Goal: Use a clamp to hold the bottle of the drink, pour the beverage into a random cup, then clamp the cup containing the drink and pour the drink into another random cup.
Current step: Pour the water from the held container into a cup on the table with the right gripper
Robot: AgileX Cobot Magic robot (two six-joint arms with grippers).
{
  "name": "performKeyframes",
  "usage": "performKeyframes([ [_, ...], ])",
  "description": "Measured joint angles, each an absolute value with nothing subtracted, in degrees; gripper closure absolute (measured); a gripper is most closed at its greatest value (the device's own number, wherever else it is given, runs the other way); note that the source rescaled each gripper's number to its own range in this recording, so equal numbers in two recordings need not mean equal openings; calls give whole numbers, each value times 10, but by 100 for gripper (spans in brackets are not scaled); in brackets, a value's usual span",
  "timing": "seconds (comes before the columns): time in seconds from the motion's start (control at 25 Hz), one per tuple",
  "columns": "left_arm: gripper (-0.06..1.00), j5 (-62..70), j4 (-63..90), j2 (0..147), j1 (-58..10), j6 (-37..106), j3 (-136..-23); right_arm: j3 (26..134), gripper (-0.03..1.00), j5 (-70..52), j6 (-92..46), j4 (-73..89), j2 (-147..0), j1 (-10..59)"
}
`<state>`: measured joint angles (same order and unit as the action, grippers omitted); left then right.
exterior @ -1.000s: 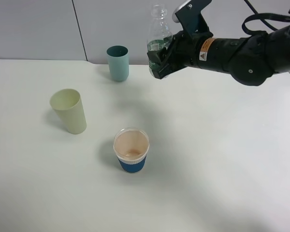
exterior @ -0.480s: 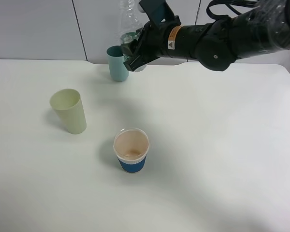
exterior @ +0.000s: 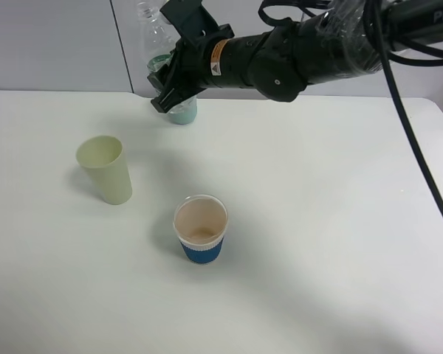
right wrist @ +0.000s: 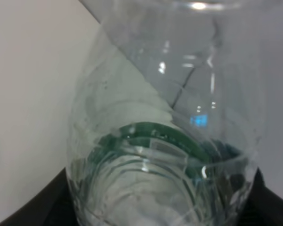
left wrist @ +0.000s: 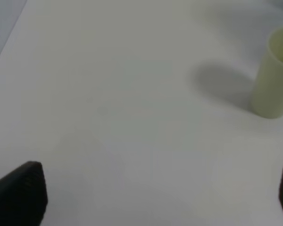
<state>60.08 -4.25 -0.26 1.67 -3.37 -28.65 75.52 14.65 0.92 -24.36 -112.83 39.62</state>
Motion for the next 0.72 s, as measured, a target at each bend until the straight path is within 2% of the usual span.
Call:
performKeyframes([
  [0.72,-6,601,-42,-3,17,-34,-286,866,97,62,25,-288,-1188,402],
])
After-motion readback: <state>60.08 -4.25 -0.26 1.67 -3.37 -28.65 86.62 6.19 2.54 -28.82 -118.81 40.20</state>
